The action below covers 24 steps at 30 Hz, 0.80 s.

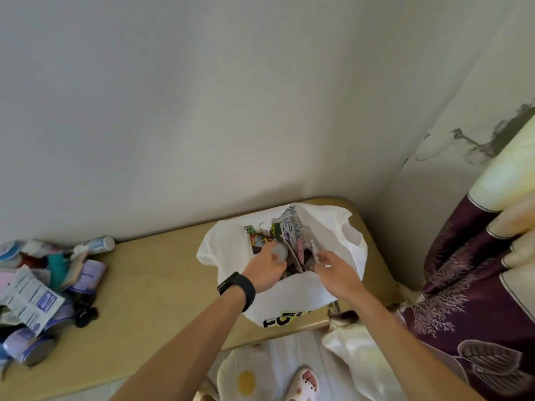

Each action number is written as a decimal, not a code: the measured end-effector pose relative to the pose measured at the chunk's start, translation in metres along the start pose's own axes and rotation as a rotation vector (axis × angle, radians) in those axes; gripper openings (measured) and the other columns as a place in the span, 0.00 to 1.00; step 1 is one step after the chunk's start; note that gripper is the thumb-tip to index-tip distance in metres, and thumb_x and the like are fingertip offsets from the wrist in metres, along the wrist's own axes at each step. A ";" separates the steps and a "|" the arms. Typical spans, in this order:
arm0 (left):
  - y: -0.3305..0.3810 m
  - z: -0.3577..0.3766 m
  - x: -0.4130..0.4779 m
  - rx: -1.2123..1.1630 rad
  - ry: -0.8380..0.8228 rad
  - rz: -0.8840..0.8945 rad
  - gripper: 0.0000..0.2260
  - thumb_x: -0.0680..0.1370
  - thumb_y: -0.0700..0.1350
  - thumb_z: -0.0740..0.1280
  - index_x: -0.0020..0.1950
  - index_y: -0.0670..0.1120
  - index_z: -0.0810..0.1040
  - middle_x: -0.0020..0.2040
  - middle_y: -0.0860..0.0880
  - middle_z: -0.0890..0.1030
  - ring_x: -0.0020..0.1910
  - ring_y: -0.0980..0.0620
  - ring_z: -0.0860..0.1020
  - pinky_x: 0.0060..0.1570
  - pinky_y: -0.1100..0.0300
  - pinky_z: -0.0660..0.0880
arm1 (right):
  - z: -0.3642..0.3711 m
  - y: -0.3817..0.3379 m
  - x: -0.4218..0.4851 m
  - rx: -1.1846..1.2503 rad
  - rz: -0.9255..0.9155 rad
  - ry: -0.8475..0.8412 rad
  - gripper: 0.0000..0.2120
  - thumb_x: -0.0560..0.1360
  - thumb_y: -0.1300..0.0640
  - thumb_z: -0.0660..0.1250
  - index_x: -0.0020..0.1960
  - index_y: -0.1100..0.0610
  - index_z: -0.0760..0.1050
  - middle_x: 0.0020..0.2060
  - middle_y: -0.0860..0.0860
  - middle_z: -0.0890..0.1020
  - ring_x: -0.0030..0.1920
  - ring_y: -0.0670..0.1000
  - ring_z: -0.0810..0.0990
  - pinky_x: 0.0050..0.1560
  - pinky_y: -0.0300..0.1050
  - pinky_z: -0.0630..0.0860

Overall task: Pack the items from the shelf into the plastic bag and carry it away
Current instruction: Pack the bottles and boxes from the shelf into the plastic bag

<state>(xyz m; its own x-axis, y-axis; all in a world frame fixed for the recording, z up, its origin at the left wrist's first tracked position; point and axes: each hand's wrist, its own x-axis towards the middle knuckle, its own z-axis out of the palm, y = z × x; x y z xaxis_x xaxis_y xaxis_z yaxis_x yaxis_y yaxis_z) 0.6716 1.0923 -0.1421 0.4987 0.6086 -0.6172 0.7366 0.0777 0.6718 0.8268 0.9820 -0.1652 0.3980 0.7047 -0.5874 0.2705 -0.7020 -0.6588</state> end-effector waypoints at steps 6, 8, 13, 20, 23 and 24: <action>-0.044 -0.013 -0.053 -0.171 0.187 0.117 0.13 0.81 0.47 0.63 0.66 0.55 0.72 0.64 0.55 0.76 0.55 0.58 0.78 0.48 0.71 0.72 | 0.021 -0.019 -0.038 0.088 -0.172 0.082 0.14 0.81 0.49 0.61 0.65 0.48 0.74 0.56 0.44 0.80 0.57 0.44 0.78 0.57 0.36 0.69; -0.068 -0.022 -0.078 -0.237 0.297 0.119 0.12 0.81 0.44 0.65 0.63 0.56 0.72 0.63 0.55 0.76 0.53 0.61 0.78 0.44 0.72 0.74 | 0.040 -0.038 -0.057 0.085 -0.278 0.069 0.10 0.81 0.47 0.61 0.61 0.43 0.74 0.53 0.38 0.80 0.53 0.36 0.77 0.50 0.28 0.69; -0.145 -0.061 -0.130 -0.250 0.658 -0.026 0.20 0.79 0.44 0.66 0.70 0.54 0.67 0.64 0.54 0.73 0.55 0.57 0.76 0.51 0.65 0.74 | 0.111 -0.086 -0.086 -0.027 -0.535 -0.148 0.10 0.81 0.47 0.61 0.61 0.39 0.75 0.55 0.32 0.79 0.58 0.33 0.75 0.55 0.36 0.73; -0.247 -0.134 -0.187 -0.219 0.861 -0.212 0.23 0.80 0.46 0.65 0.74 0.53 0.64 0.66 0.53 0.72 0.60 0.54 0.74 0.58 0.58 0.73 | 0.224 -0.144 -0.087 -0.214 -0.635 -0.386 0.14 0.81 0.44 0.61 0.65 0.42 0.74 0.60 0.35 0.78 0.61 0.36 0.74 0.63 0.42 0.73; -0.293 -0.160 -0.197 -0.267 0.881 -0.268 0.23 0.79 0.45 0.65 0.74 0.52 0.64 0.69 0.51 0.71 0.62 0.52 0.73 0.59 0.57 0.73 | 0.272 -0.165 -0.080 -0.318 -0.645 -0.452 0.16 0.81 0.45 0.61 0.67 0.43 0.73 0.62 0.38 0.77 0.61 0.39 0.74 0.64 0.41 0.72; -0.309 -0.168 -0.200 -0.278 0.882 -0.291 0.23 0.79 0.44 0.65 0.73 0.51 0.64 0.69 0.50 0.71 0.63 0.51 0.73 0.59 0.56 0.73 | 0.288 -0.171 -0.077 -0.359 -0.648 -0.465 0.17 0.81 0.46 0.61 0.68 0.44 0.73 0.63 0.39 0.77 0.62 0.40 0.74 0.63 0.40 0.71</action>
<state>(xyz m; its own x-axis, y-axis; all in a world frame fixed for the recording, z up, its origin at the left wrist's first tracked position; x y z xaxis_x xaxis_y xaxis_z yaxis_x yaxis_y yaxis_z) 0.2676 1.0795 -0.1574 -0.2918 0.9008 -0.3217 0.5860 0.4342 0.6842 0.4976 1.0778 -0.1425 -0.3064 0.8921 -0.3320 0.6109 -0.0832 -0.7873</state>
